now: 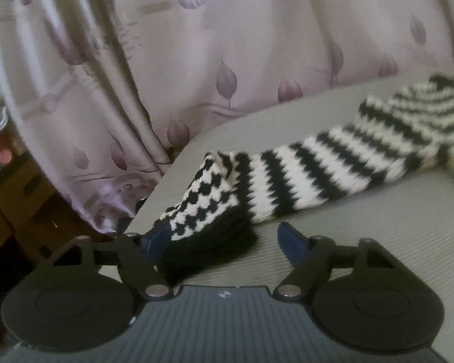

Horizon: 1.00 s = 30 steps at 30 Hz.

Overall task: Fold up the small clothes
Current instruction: 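Grasp the sleeve cuff with the left gripper and lift it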

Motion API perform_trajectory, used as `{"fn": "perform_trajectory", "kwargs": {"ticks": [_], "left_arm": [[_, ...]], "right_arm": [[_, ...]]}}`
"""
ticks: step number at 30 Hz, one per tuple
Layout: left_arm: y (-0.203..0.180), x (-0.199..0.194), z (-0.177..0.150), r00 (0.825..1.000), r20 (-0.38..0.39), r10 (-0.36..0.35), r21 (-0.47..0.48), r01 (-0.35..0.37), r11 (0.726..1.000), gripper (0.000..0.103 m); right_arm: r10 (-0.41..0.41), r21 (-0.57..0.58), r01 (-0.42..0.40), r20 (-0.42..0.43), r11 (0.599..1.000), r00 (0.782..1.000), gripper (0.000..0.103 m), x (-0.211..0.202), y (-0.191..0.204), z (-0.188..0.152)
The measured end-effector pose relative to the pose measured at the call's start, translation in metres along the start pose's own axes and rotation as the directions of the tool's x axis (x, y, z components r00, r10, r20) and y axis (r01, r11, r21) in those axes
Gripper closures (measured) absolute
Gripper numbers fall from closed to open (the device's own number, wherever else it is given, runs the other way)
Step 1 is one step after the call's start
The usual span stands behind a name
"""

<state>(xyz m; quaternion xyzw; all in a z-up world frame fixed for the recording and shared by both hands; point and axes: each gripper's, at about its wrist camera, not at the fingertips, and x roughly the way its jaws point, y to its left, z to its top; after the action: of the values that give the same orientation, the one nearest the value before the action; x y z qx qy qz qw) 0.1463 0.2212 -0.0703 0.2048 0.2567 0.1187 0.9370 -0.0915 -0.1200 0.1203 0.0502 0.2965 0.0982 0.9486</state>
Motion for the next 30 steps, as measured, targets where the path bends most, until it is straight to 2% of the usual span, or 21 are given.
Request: {"fn": "perform_trajectory", "kwargs": {"ticks": [2, 5, 7, 8, 9, 13, 16, 20, 24, 27, 29, 30], "left_arm": [[0.003, 0.013, -0.003, 0.999, -0.025, -0.037, 0.051, 0.039, 0.998, 0.026], [0.012, 0.021, -0.008, 0.996, -0.007, -0.094, 0.054, 0.094, 0.994, 0.028], [0.020, 0.028, -0.011, 0.986, -0.015, -0.165, 0.004, 0.166, 0.986, 0.051], [0.025, 0.031, -0.010, 0.980, -0.029, -0.195, -0.026, 0.195, 0.981, 0.079], [0.028, 0.033, -0.009, 0.980, -0.042, -0.193, -0.049, 0.191, 0.980, 0.084], [0.036, 0.025, -0.003, 0.988, -0.032, -0.152, -0.113, 0.147, 0.983, 0.085], [0.046, 0.010, 0.005, 0.987, -0.017, -0.162, -0.191, 0.156, 0.969, 0.086], [0.061, 0.013, 0.015, 0.995, -0.048, -0.088, -0.232, 0.074, 0.970, 0.086], [0.101, 0.026, 0.022, 0.995, -0.094, 0.017, -0.391, -0.053, 0.919, 0.085], [0.130, 0.041, 0.032, 0.991, -0.128, 0.051, -0.470, -0.106, 0.876, 0.085], [0.144, 0.056, 0.037, 0.980, -0.174, 0.094, -0.485, -0.169, 0.858, 0.084], [0.151, 0.065, 0.038, 0.973, -0.205, 0.109, -0.495, -0.199, 0.846, 0.077]], "right_arm": [[0.001, -0.009, -0.001, -0.006, 1.000, 1.000, 0.000, 0.003, 0.003, 0.000], [0.002, -0.018, -0.002, -0.014, 1.000, 1.000, 0.000, 0.006, 0.006, 0.001], [0.003, -0.015, -0.003, -0.021, 1.000, 1.000, 0.000, 0.009, 0.008, 0.001], [0.005, -0.014, -0.005, -0.025, 1.000, 1.000, 0.000, 0.010, 0.009, 0.000], [0.006, -0.015, -0.007, -0.028, 1.000, 1.000, 0.000, 0.011, 0.010, 0.000], [0.011, -0.026, -0.011, -0.025, 1.000, 1.000, 0.000, 0.012, 0.013, 0.000], [0.013, -0.021, -0.013, -0.022, 1.000, 1.000, 0.000, 0.011, 0.012, 0.000], [0.011, 0.003, -0.011, -0.017, 1.000, 1.000, 0.000, 0.009, 0.005, -0.002], [-0.049, 0.052, 0.047, 0.021, 0.998, 0.999, 0.000, -0.003, -0.019, 0.002], [-0.105, 0.123, 0.100, 0.039, 0.987, 0.994, 0.000, -0.015, -0.047, 0.002], [-0.138, 0.192, 0.128, 0.044, 0.973, 0.989, 0.000, -0.023, -0.067, -0.001], [-0.148, 0.230, 0.133, 0.046, 0.964, 0.988, 0.000, -0.026, -0.076, -0.003]]}}
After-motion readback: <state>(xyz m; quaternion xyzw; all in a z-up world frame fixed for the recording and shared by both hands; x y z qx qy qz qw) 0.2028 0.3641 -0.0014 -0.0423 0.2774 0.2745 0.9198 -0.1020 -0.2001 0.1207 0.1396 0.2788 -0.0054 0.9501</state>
